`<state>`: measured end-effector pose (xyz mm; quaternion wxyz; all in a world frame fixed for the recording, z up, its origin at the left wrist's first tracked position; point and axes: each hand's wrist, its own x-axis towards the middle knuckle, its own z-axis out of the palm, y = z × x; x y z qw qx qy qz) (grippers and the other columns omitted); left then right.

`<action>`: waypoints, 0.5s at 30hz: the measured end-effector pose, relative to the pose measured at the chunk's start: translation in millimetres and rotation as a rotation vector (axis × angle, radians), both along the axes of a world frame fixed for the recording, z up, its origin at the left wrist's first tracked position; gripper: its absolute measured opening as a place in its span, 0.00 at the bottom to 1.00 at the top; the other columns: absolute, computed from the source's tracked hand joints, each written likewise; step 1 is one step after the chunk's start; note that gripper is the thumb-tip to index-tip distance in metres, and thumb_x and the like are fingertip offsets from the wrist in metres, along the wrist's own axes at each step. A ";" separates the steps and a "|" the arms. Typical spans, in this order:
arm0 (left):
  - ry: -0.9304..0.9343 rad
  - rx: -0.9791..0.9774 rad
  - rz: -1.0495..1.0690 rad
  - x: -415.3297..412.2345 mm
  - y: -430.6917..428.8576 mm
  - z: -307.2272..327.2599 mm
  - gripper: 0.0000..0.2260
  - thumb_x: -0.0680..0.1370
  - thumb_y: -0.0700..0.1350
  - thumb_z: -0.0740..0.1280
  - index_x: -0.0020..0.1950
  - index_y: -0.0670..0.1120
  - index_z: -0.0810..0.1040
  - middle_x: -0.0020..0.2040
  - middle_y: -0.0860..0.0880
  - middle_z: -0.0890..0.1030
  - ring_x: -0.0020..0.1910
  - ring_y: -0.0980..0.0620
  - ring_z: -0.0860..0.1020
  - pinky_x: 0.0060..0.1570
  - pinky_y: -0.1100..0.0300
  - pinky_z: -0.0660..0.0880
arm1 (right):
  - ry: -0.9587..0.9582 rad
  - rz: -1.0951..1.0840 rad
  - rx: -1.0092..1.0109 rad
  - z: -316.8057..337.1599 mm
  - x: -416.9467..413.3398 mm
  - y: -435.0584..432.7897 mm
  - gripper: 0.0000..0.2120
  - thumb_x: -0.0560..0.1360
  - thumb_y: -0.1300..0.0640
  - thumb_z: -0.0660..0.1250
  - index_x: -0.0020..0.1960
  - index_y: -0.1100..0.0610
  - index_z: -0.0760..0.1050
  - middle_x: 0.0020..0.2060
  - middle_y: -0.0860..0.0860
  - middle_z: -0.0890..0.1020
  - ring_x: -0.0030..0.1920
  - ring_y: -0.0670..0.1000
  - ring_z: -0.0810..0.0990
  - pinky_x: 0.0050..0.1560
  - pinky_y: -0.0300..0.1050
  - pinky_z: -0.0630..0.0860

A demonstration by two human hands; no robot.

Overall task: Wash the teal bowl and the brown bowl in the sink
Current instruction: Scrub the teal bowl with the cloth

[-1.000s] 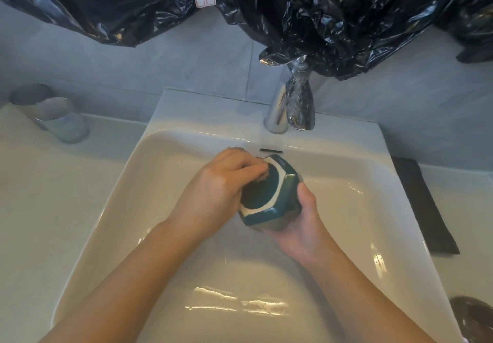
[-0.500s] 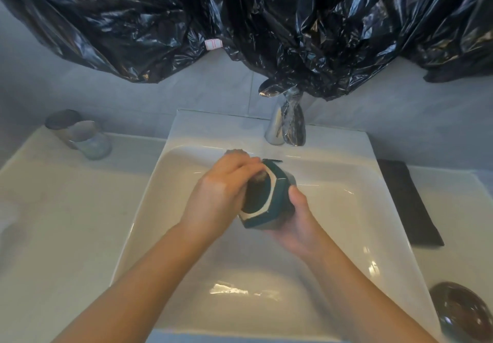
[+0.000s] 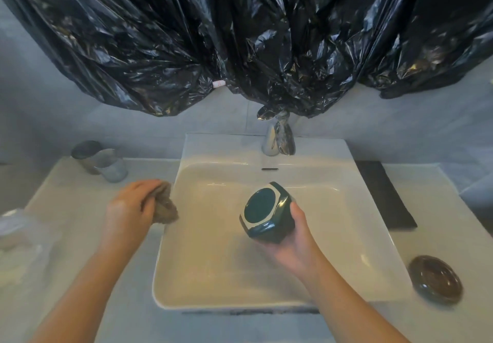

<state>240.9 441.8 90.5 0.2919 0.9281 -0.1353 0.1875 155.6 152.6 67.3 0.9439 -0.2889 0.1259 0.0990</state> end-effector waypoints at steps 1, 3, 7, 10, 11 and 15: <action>0.058 -0.002 0.041 4.1 8.4 -7.6 0.12 0.73 0.30 0.67 0.55 0.40 0.82 0.53 0.41 0.82 0.49 0.45 0.78 0.53 0.60 0.71 | 0.003 -0.005 0.016 1.3 -2.0 2.0 0.37 0.58 0.46 0.83 0.64 0.55 0.78 0.61 0.61 0.80 0.59 0.63 0.80 0.57 0.61 0.77; 0.187 -0.038 0.120 8.5 17.0 -24.3 0.13 0.75 0.31 0.66 0.57 0.40 0.81 0.54 0.40 0.80 0.48 0.40 0.78 0.50 0.50 0.75 | 0.032 -0.017 0.019 3.1 -5.1 6.1 0.40 0.58 0.47 0.84 0.66 0.56 0.76 0.61 0.61 0.80 0.59 0.63 0.80 0.56 0.61 0.77; 0.281 -0.096 0.174 5.2 10.0 -46.5 0.10 0.76 0.32 0.67 0.56 0.38 0.80 0.51 0.42 0.78 0.49 0.43 0.74 0.51 0.59 0.69 | 0.074 -0.014 0.036 0.8 -5.3 14.8 0.39 0.59 0.48 0.84 0.67 0.57 0.75 0.64 0.63 0.78 0.64 0.65 0.75 0.65 0.64 0.72; 0.457 -0.127 0.201 5.0 12.0 -65.9 0.12 0.76 0.37 0.69 0.59 0.38 0.79 0.54 0.42 0.76 0.53 0.42 0.74 0.56 0.53 0.70 | 0.057 0.006 0.040 -2.0 -5.2 18.7 0.31 0.62 0.48 0.83 0.61 0.56 0.81 0.65 0.63 0.76 0.67 0.65 0.71 0.73 0.67 0.61; 0.537 -0.092 0.197 8.1 15.3 -75.1 0.15 0.75 0.41 0.70 0.60 0.38 0.78 0.56 0.40 0.76 0.55 0.39 0.74 0.59 0.48 0.70 | 0.055 0.010 0.027 -3.1 -5.5 18.9 0.30 0.62 0.48 0.82 0.61 0.56 0.81 0.65 0.62 0.76 0.68 0.65 0.71 0.73 0.68 0.60; 0.700 0.028 0.190 25.0 27.0 -109.3 0.18 0.67 0.57 0.64 0.44 0.42 0.79 0.39 0.40 0.78 0.41 0.37 0.77 0.43 0.47 0.74 | 0.061 0.026 0.016 -5.9 -5.2 17.5 0.29 0.61 0.48 0.83 0.60 0.56 0.82 0.63 0.62 0.77 0.67 0.65 0.72 0.73 0.68 0.60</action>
